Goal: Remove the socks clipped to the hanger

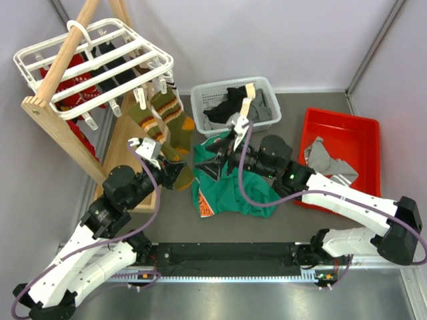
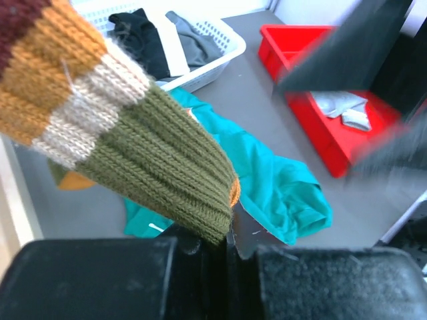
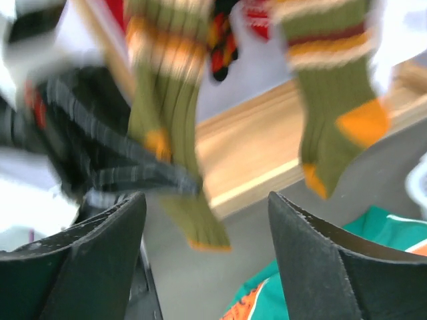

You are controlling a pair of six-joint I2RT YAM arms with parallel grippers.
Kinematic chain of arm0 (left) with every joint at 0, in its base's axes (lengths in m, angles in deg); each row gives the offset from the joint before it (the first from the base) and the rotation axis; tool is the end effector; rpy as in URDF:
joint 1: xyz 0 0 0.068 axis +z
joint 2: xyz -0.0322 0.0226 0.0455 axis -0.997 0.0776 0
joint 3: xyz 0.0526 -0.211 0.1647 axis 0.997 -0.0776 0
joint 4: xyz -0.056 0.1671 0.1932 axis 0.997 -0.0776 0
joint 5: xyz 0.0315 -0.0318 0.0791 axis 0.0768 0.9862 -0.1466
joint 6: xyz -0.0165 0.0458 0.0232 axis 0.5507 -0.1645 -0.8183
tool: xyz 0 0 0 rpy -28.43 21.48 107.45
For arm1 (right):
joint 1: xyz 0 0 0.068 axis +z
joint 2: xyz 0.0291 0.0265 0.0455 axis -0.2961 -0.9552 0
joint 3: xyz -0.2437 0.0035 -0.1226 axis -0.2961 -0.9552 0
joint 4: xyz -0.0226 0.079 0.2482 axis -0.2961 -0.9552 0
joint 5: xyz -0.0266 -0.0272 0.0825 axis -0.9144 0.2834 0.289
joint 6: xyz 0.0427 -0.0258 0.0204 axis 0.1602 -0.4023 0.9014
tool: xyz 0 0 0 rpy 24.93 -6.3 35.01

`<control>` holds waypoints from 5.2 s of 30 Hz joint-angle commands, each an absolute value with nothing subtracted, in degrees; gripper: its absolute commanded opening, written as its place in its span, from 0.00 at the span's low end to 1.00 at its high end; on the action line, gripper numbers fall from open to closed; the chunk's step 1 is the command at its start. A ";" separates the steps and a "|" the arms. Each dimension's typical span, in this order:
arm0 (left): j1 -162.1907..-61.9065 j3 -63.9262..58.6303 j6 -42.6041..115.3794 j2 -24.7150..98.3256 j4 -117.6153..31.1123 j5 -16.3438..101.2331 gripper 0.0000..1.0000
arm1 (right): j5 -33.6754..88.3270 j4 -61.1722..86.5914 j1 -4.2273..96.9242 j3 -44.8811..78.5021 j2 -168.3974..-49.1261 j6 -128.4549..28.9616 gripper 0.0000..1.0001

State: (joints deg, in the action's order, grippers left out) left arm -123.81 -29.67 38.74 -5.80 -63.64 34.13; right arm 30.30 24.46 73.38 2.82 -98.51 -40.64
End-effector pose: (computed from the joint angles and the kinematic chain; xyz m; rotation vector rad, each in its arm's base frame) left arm 0.1050 -0.0828 0.3562 0.3618 1.6824 -0.6817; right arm 0.1581 0.2475 0.3868 -0.7138 1.4892 1.1243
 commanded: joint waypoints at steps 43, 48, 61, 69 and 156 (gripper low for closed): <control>-123.87 -0.65 35.79 8.16 -74.44 16.52 0.82 | 45.88 49.17 73.03 -3.02 -110.12 -38.64 0.00; -123.87 -0.28 39.48 6.23 -79.45 18.53 0.84 | 38.15 42.33 73.12 0.92 -109.60 -36.17 0.00; -123.87 -9.95 50.03 -4.05 -83.06 27.86 0.88 | 22.16 28.78 81.82 9.20 -109.24 -39.86 0.00; -123.87 -12.59 50.65 -5.91 -85.52 24.87 0.88 | 19.86 26.23 85.33 12.45 -111.44 -40.65 0.00; -123.87 -20.06 36.23 -7.58 -77.26 41.21 0.00 | 46.23 29.13 70.92 67.91 -143.26 -22.46 0.00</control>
State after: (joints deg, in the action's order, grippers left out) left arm -123.81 -19.40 36.73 -7.12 -79.97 40.25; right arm 45.84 26.01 70.98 68.15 -145.52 -23.00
